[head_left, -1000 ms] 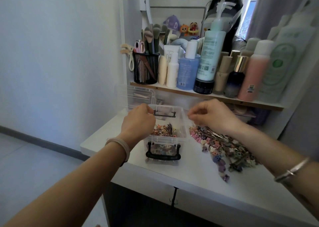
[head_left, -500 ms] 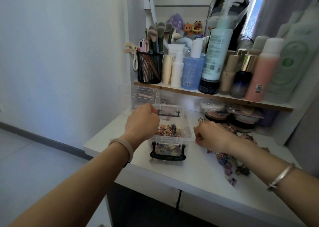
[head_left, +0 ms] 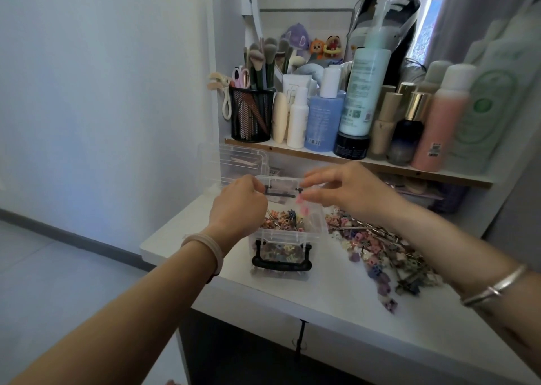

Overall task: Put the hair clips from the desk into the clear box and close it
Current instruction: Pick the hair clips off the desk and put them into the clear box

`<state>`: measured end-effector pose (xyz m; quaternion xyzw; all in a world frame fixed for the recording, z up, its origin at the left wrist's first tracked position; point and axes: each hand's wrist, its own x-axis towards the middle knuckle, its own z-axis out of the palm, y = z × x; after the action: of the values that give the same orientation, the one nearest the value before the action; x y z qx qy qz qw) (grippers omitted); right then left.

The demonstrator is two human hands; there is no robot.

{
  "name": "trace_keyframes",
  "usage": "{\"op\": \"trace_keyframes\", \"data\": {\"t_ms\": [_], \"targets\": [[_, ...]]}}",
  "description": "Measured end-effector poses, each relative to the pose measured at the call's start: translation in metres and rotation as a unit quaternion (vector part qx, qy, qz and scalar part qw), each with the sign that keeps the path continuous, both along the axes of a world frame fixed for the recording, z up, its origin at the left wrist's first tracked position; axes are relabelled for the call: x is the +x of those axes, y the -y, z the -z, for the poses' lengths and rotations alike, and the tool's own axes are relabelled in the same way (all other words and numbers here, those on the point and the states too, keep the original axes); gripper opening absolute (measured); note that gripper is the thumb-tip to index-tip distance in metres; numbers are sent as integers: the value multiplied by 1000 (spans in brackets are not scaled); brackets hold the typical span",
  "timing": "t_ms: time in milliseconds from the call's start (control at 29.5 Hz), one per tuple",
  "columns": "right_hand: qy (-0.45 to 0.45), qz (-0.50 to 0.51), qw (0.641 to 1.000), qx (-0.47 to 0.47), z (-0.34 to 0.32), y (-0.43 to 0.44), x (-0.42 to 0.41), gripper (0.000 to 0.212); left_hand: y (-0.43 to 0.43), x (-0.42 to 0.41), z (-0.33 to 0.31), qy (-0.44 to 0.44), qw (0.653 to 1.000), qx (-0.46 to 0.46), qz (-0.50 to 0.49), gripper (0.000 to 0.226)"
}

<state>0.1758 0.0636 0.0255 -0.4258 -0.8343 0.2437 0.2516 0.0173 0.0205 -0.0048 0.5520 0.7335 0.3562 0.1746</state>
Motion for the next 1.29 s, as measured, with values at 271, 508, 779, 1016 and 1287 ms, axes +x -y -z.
{"op": "trace_keyframes", "data": {"t_ms": [271,508,779,1016,1287], "targets": [[242,69,967,34,42,-20,19,22,0,0,1,-3,1000,-2,2,37],[311,13,950,28,48,-15,17,22,0,-1,0,-8,1000,1,0,37],[296,2,954,54,53,-19,16,22,1,0,0,-7,1000,1,0,38],[190,62,979,47,38,-16,14,15,1,0,-1,-6,1000,-1,-1,38],[274,65,959,14,31,-22,10,19,1,0,0,-7,1000,-1,0,38]]}}
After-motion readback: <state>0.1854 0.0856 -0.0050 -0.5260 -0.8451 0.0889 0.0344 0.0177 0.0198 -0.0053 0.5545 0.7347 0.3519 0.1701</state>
